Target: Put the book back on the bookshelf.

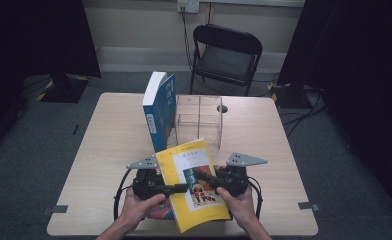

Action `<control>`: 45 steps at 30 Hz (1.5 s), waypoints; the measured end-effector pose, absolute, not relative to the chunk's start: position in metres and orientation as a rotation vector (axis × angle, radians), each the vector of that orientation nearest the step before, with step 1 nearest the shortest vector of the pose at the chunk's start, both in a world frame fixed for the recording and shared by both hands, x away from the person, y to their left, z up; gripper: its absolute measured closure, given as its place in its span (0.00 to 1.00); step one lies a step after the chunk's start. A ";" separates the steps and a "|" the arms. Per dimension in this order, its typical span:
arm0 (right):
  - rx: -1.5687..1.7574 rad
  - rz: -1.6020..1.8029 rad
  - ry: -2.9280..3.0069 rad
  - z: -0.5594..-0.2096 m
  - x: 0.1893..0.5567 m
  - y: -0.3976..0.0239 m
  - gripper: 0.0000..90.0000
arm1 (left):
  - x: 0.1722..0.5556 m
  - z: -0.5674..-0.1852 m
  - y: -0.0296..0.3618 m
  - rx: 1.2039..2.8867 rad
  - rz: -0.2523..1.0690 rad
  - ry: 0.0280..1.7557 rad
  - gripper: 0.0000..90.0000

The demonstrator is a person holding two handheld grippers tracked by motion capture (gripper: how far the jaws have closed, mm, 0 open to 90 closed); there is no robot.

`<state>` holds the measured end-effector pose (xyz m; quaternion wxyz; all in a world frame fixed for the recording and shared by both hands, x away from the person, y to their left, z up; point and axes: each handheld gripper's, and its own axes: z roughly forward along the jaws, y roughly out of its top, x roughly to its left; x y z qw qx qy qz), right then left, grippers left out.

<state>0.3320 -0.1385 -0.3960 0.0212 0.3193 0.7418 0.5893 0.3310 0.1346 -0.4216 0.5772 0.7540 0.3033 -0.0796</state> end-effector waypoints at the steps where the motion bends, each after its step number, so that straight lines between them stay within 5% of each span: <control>1: 0.981 1.830 2.292 -0.395 0.332 -0.139 0.86 | 0.330 -0.419 0.134 1.769 -0.165 0.701 0.74; 24: 0.975 1.704 2.137 -0.366 0.329 -0.144 0.39 | 0.315 -0.387 0.132 1.861 0.191 0.575 0.78; 32: 1.064 1.682 2.166 -0.383 0.340 -0.156 0.36 | 0.310 -0.383 0.128 1.865 0.213 0.556 0.79; 41: 0.967 1.779 2.153 -0.368 0.341 -0.148 0.42 | 0.310 -0.369 0.130 1.834 0.340 0.539 0.84; 45: 0.963 1.766 2.148 -0.367 0.341 -0.145 0.42 | 0.311 -0.378 0.133 1.816 0.288 0.556 0.84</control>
